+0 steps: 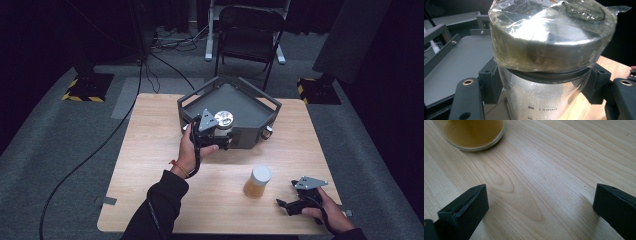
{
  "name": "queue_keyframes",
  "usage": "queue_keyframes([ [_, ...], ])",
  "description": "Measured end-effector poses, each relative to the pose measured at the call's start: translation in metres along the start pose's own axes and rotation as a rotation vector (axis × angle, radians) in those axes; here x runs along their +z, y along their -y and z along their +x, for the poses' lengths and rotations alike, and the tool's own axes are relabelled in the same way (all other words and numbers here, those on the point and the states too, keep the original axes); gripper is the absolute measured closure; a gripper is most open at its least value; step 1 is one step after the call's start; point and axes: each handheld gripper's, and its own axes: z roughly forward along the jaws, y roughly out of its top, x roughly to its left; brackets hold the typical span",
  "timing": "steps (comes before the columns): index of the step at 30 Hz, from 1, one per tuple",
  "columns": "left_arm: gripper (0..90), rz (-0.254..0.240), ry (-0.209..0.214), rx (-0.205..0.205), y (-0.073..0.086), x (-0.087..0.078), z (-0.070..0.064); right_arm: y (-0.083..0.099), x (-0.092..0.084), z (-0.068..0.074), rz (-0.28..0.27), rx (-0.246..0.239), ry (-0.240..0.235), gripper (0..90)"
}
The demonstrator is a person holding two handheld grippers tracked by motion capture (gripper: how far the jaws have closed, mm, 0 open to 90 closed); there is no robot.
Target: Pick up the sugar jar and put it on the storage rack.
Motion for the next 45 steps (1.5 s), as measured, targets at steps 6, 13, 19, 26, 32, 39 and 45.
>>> queue_keyframes([
  [6, 30.2, -0.008, -0.019, -0.003, -0.003, 0.008, 0.001, 0.000, 0.000, 0.000, 0.000, -0.001, -0.001, 0.0],
  [13, 30.2, -0.011, -0.044, 0.003, -0.010, 0.012, 0.005, 0.000, 0.000, 0.000, 0.000, -0.001, -0.001, 0.0],
  [19, 30.2, -0.010, -0.071, -0.002, -0.016, 0.016, 0.009, 0.000, 0.000, 0.000, 0.000, -0.001, 0.000, 0.0],
  [26, 30.2, 0.003, -0.099, 0.000, -0.026, 0.023, 0.013, 0.000, 0.000, 0.000, 0.000, -0.001, -0.001, 0.0],
  [32, 30.2, 0.020, -0.130, 0.009, -0.032, 0.030, 0.014, 0.000, 0.000, -0.001, -0.001, -0.003, -0.002, 0.0],
  [39, 30.2, 0.055, -0.163, 0.011, -0.034, 0.041, 0.016, 0.000, 0.000, -0.001, -0.001, -0.003, -0.002, 0.0],
  [45, 30.1, 0.073, -0.182, -0.004, -0.034, 0.047, 0.019, 0.000, 0.000, -0.001, -0.001, -0.003, -0.002, 0.0],
])
